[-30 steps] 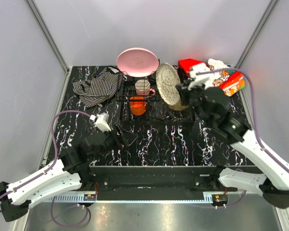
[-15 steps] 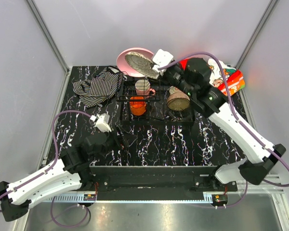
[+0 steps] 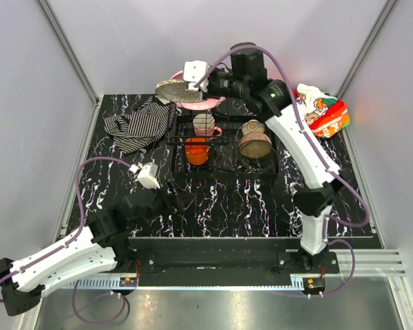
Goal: Load the mixed dishes into the dish rack
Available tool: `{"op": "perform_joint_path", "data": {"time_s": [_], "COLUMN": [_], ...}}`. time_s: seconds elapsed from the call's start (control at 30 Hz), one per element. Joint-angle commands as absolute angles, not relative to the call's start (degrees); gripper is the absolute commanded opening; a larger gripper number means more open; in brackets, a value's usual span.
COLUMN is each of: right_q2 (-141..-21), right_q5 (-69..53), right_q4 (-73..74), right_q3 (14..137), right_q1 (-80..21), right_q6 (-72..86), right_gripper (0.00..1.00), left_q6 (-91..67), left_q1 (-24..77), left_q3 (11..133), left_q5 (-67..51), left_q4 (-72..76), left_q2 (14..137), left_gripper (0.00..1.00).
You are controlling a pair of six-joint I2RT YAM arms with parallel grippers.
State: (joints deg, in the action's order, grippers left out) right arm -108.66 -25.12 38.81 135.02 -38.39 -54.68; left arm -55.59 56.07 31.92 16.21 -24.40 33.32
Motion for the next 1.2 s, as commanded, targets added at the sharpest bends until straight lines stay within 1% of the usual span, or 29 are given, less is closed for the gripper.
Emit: {"op": "perform_joint_path", "data": {"time_s": [0.0, 0.1, 0.23, 0.27, 0.7, 1.17], "right_q2": [-115.30, -116.28, -116.46, -116.54, -117.25, -120.14], "right_q5": [-25.67, -22.95, -19.87, -19.43, -10.46, -2.82], "right_q4": [48.95, 48.43, 48.16, 48.08, 48.16, 47.99], "right_q3": [148.34, 147.66, 146.17, 145.73, 141.07, 139.05], "right_q1": [-37.88, -37.79, -37.88, -37.97, -38.93, -40.95], "right_q6": [-59.50, -59.94, -60.29, -60.55, -63.19, -63.90], "right_gripper": [0.00, 0.00, 0.00, 0.00, 0.00, 0.00], "left_q6": [-53.88, -53.44, -53.26, -53.26, -53.35, -53.44], "left_q1": [55.81, 55.72, 55.72, 55.64, 55.28, 54.84], "left_q3": [35.51, 36.03, 36.47, 36.65, 36.56, 35.68], "left_q5": [18.37, 18.81, 18.90, 18.90, 18.72, 18.28], "left_q4": [-23.64, -24.52, -25.57, -25.75, -25.31, -25.75], "left_q2": [33.92, 34.54, 35.24, 35.51, 37.00, 36.04], "left_gripper": [0.86, 0.88, 0.98, 0.99, 0.99, 0.99]}}
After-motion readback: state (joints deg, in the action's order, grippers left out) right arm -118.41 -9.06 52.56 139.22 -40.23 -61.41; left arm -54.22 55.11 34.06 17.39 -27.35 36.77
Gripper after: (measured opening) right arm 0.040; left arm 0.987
